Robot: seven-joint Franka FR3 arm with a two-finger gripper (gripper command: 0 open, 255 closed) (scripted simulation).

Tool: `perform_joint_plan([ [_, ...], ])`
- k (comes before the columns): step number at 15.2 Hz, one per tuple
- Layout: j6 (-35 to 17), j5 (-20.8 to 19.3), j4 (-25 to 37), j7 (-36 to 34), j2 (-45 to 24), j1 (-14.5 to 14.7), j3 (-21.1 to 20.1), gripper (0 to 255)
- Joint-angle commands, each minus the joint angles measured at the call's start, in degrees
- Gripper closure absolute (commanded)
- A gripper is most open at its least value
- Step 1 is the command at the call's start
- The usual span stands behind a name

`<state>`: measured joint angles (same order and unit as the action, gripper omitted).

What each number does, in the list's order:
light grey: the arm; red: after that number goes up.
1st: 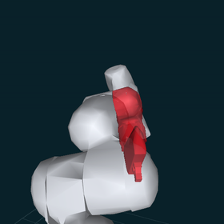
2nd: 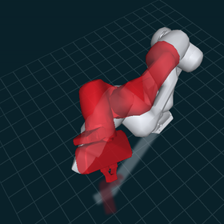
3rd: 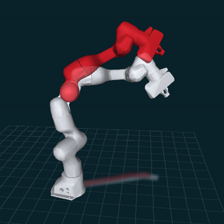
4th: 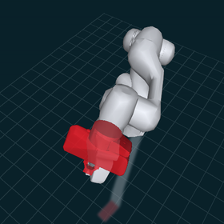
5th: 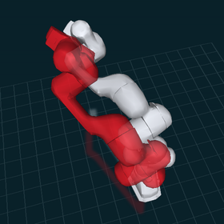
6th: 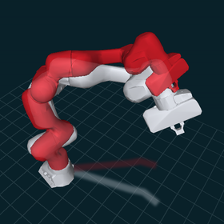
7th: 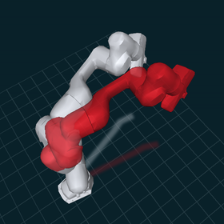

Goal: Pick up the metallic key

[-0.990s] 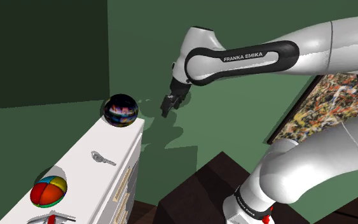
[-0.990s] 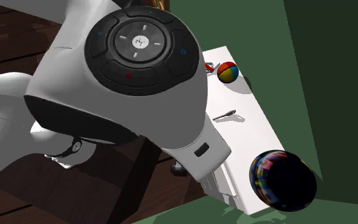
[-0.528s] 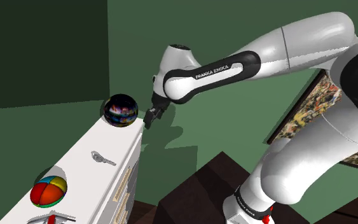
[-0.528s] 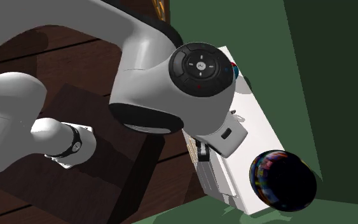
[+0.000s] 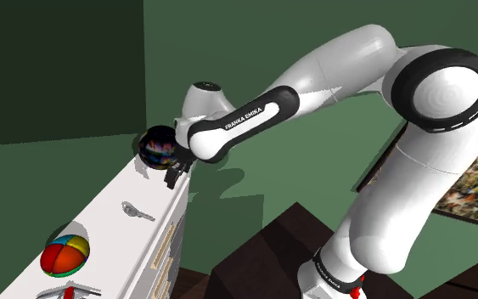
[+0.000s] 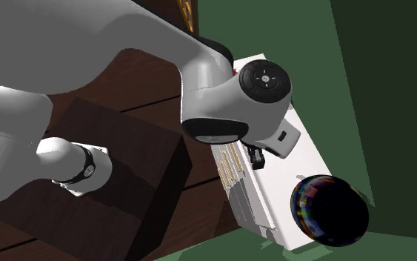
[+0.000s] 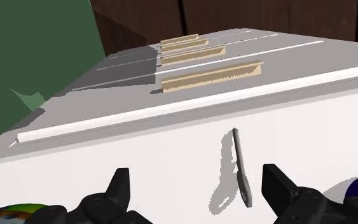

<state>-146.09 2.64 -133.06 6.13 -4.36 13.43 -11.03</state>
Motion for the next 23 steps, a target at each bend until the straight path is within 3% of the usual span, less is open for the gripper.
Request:
perform_joint_plan([
  [1,-2.5,-1.4,2.2,-0.6,-4.4,0.9,-0.5,0],
  [11,-9.4,-8.8,16.4,-3.1,-24.5,7.5,-0.1,0],
  [21,-13.5,-10.1,17.9,-3.8,-30.0,8.8,1.3,0],
  [22,-13.5,-10.2,17.9,-3.8,-30.1,8.9,1.3,255],
  [23,-13.5,-10.2,17.8,-3.8,-30.0,8.9,1.3,255],
])
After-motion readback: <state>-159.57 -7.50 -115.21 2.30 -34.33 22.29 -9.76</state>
